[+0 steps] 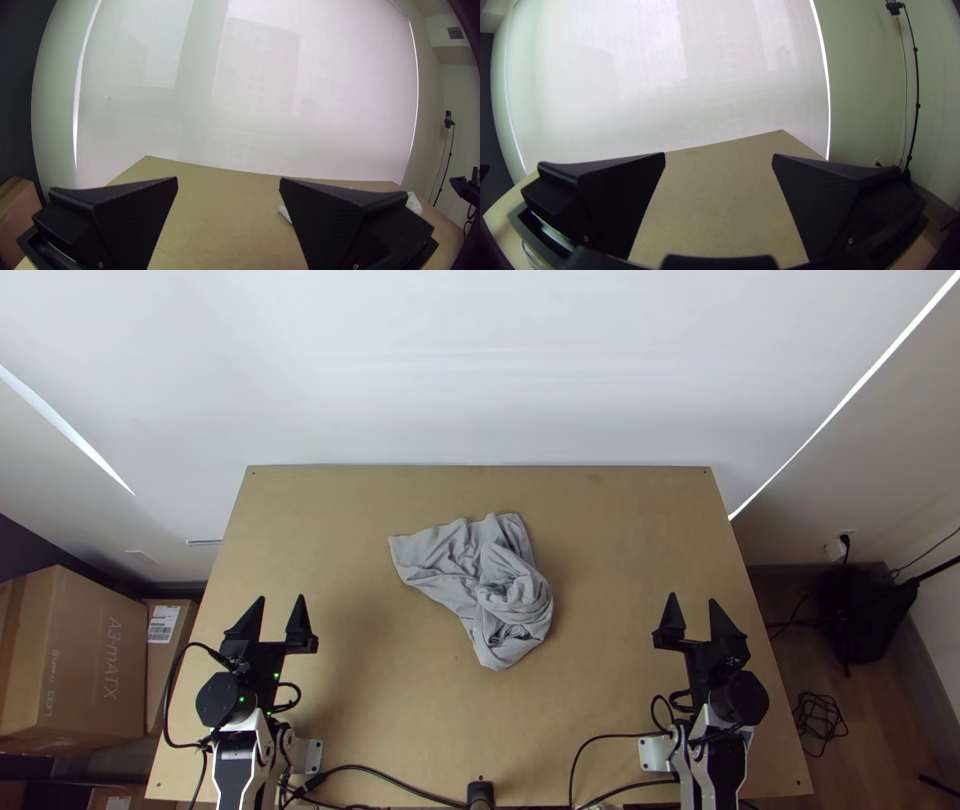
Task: Fold the t-shirt
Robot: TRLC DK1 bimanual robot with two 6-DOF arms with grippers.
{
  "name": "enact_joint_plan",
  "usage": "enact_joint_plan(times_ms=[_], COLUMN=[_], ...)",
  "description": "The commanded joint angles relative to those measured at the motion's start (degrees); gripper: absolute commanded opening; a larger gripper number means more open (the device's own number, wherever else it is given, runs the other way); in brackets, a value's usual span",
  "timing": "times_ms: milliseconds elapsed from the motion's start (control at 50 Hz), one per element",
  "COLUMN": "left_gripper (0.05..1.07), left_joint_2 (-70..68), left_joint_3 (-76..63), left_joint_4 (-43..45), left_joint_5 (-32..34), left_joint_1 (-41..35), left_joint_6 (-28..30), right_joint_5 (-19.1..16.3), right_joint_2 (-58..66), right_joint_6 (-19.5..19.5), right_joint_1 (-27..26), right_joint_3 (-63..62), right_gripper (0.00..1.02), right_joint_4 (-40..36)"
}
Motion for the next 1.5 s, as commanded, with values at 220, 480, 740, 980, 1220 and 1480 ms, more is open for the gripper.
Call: enact_joint_plan(times_ms=[220,480,740,980,1220,1480], left_gripper=[1.03,1.03,1.03,1.03,1.03,1.03], left_joint_2=[-0.32,-0.32,-0.32,-0.32,-0.32,-0.32], left_joint_3=[-2.20,-2.20,-2.20,-2.20,-2.20,-2.20], left_joint_4=[-1.52,-1.52,-1.52,-1.52,-1.52,-1.52], left_joint_5=[-0.02,-0.02,-0.02,-0.02,-0.02,-0.02], left_joint_1=[0.17,0.17,0.17,0.17,0.17,0.17], left_joint_6=[0.12,0.12,0.12,0.12,0.12,0.12], right_joint_5=[0.36,0.36,0.36,0.36,0.36,0.36], right_joint_2=[-0.10,-0.10,-0.10,-0.10,-0.10,-0.10], right_joint_6=[0.75,0.75,0.75,0.75,0.84,1.45], right_joint_1=[0.50,0.50,0.50,0.50,0.50,2.43], right_joint_3=[-1.08,-1.08,-1.08,-1.08,-0.99,-1.08], right_gripper=[0.99,0.99,0.99,0.99,0.99,0.99], right_joint_4=[0.21,0.21,0.21,0.21,0.21,0.21])
